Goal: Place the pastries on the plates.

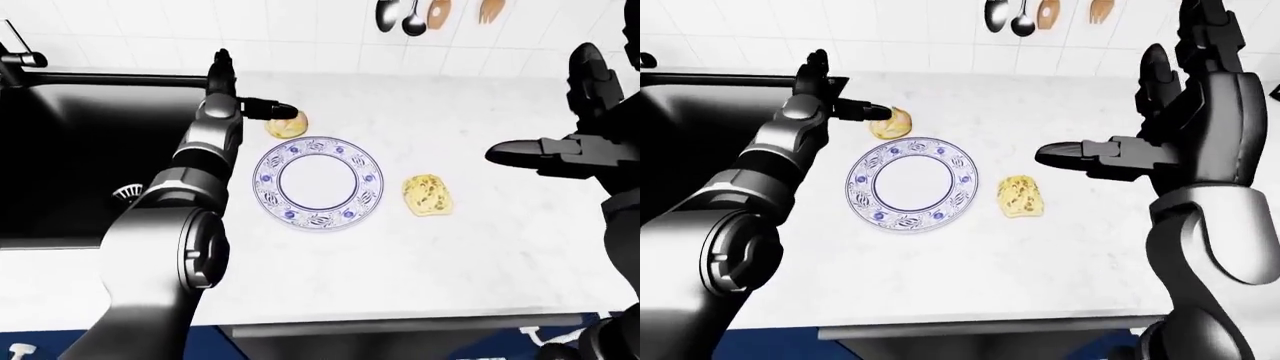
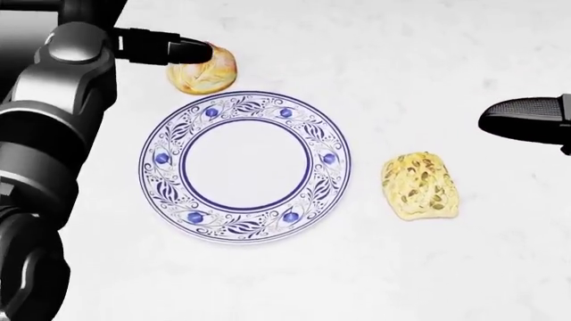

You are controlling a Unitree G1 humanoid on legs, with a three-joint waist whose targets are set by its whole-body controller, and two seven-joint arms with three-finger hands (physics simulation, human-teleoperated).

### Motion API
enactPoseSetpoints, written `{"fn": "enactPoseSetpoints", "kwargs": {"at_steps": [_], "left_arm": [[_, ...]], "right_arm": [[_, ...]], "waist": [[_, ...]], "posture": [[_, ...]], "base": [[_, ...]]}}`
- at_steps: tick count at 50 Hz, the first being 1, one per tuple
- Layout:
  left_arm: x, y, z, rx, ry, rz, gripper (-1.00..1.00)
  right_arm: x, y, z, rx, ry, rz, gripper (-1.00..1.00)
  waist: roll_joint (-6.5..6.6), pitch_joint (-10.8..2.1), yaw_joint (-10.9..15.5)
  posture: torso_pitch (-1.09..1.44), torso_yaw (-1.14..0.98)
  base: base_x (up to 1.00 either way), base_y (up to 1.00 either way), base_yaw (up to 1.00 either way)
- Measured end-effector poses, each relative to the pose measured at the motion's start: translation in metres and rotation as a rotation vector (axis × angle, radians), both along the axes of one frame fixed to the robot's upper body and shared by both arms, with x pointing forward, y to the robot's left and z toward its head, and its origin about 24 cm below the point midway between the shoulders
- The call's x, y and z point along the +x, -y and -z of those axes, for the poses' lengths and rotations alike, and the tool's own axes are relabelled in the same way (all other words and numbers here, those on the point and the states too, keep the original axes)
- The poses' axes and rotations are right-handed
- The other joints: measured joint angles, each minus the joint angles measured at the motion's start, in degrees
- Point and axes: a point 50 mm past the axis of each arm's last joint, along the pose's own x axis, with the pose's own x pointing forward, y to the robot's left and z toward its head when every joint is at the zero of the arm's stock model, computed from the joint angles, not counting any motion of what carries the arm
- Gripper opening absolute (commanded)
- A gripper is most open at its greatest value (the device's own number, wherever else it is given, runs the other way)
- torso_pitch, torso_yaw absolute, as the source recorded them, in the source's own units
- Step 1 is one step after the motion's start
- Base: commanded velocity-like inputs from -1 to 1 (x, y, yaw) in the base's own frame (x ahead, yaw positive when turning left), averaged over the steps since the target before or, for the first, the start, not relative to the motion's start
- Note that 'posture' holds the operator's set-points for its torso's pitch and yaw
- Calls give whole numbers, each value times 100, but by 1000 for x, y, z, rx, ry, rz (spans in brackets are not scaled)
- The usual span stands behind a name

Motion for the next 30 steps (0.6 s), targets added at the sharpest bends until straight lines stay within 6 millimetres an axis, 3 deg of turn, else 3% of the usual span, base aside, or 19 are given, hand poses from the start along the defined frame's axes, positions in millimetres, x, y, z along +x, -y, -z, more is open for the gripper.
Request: {"fn": "enactPoseSetpoints", "kwargs": {"at_steps": [30], "left_arm": [[0,16,-43,96,17,35,100]], "right_arm": [[-18,9,-13,-13,21,23,100]], "waist": [[-145,580,42]], "posture": [[24,0]], "base": [[0,0,0]]}}
